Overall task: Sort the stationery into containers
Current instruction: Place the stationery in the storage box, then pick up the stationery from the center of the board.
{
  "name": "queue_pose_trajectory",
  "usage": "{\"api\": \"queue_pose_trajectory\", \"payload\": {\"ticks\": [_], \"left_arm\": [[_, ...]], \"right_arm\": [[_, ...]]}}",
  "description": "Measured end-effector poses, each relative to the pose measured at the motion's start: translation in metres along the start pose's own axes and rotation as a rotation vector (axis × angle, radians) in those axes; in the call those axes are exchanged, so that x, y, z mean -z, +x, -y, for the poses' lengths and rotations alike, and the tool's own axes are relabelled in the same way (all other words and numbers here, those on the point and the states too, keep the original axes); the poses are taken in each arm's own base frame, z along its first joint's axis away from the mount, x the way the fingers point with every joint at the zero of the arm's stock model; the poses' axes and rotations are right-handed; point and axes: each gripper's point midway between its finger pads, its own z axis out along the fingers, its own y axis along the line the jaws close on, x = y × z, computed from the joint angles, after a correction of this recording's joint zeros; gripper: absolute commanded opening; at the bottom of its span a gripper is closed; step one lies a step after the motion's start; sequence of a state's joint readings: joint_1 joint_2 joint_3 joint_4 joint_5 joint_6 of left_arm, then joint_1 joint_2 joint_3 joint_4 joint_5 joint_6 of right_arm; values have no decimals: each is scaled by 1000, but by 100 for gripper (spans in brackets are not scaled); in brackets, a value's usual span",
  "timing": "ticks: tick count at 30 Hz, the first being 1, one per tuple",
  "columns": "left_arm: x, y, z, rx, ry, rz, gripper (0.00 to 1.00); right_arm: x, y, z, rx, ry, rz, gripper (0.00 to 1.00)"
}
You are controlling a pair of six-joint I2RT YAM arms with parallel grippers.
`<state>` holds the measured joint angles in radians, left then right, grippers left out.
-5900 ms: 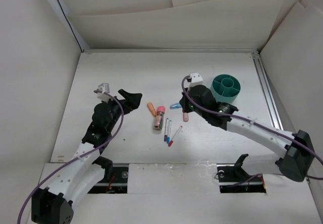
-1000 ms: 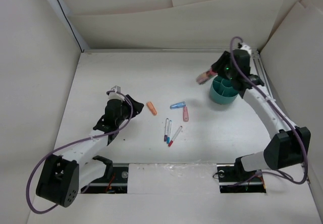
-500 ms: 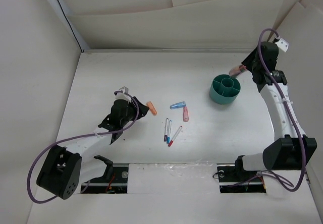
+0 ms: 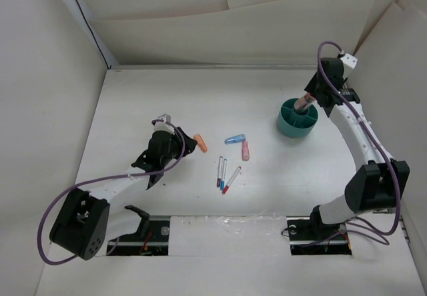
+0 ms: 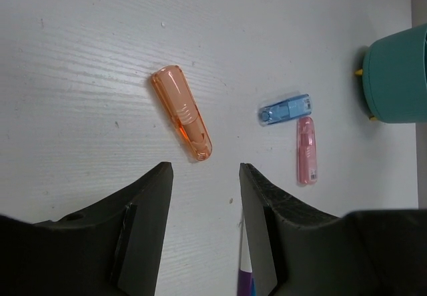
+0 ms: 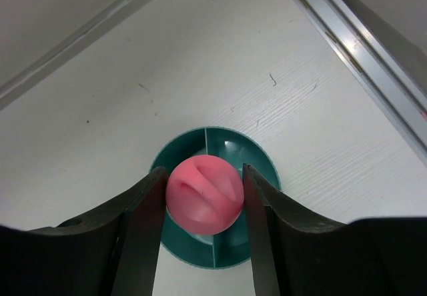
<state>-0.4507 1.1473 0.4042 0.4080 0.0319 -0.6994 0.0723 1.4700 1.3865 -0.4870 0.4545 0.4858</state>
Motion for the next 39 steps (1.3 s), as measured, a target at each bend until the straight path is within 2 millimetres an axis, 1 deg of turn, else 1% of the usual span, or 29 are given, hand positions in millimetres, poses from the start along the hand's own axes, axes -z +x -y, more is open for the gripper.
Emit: {"api": "queue_pose_trajectory", "payload": {"ticks": [4,7,8,16,17,20,21,22,25,28,31,34,35,37,38,39], "left_arm": [[0,-2,-1,-4,-7,9,42],[0,-3,-2,-6,-12,12,42],[-1,-3,-2,-7,-14,13,42],[-1,-5,-6,-15,-39,22,42],[-1,-6,-6,-15,-41,23,42],[-1,-8,-6,-16,-45,30,42],[-1,-9,-6,-17,-48,31,42],[-1,-9,-6,-18,-50,31,42],[-1,-9,-8,-19,-59,31,43],[-1,-8,-10,-20,-67,27,43],[0,-6,-12,-20,-75,23,43],[1,-8,-13,-20,-80,28,43],[1,-8,-13,-20,-81,30,43],[2,-9,-13,-20,-86,35,43],[3,-10,-13,-20,-87,37,43],[4,-11,-13,-20,-86,41,41]], "right_arm": [[-3,11,-7,33,8,-14,16],[-1,12,-10,47,22,0,16],[-1,12,-9,49,25,2,15],[-1,17,-15,101,83,23,15],[-2,18,-14,106,91,24,16],[-4,23,-15,125,110,21,26],[-4,24,-15,131,117,21,36],[-5,25,-15,135,122,22,43],[-2,27,-16,152,136,25,59],[2,22,-19,156,138,39,66],[7,13,-26,149,125,61,67],[13,11,-30,154,108,70,67],[15,10,-31,155,101,70,59],[22,10,-38,164,64,65,47],[26,12,-44,171,33,60,38],[32,14,-53,180,-9,54,21]]}}
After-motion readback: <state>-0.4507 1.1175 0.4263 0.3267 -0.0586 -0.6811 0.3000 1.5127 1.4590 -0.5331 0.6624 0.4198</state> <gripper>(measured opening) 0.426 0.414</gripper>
